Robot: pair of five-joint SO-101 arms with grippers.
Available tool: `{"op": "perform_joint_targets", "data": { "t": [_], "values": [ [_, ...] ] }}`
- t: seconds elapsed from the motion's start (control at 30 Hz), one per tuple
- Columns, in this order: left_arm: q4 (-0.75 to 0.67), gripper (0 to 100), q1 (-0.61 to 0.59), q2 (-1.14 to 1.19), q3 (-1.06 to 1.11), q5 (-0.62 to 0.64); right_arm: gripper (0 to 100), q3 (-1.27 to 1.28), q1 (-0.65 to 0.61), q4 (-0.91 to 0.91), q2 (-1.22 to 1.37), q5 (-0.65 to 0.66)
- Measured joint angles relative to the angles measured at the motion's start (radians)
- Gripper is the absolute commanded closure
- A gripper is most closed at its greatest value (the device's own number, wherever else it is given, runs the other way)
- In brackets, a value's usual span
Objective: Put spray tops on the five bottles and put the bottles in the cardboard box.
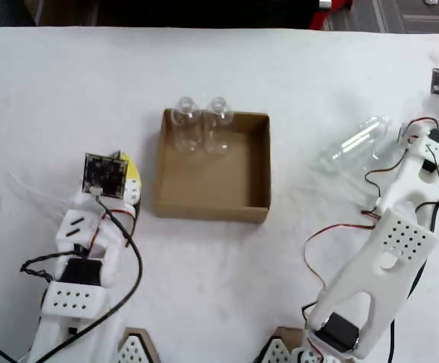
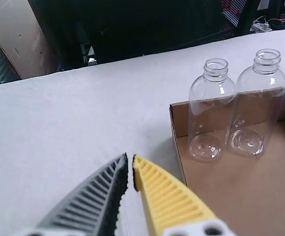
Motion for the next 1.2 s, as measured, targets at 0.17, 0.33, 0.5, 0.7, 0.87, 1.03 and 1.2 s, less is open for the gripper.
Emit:
{"op": "perform_joint_targets", "data": {
  "t": [0.17,0.33,0.5,0.7,0.87,1.03,1.2],
  "values": [
    [0.000,98,0.000,0.000,0.000,0.000,97.9,-0.086,0.011,0.307,-0.066,0.035],
    [0.000,98,0.000,0.000,0.000,0.000,97.9,-0.149,-0.011,0.620,-0.112,0.166],
    [0.000,98,0.000,0.000,0.000,0.000,97.9,-0.163,-0.017,0.746,-0.123,0.190],
    [0.000,98,0.000,0.000,0.015,0.000,98.2,-0.264,-0.017,0.870,-0.213,0.196],
    [0.000,98,0.000,0.000,0.015,0.000,98.2,-0.290,-0.002,0.876,-0.422,0.196],
    [0.000,98,0.000,0.000,0.015,0.000,98.2,-0.184,-0.002,0.878,-0.677,0.270],
    [0.000,98,0.000,0.000,0.015,0.000,98.1,0.167,-0.048,0.878,-0.974,0.407]
  ]
}}
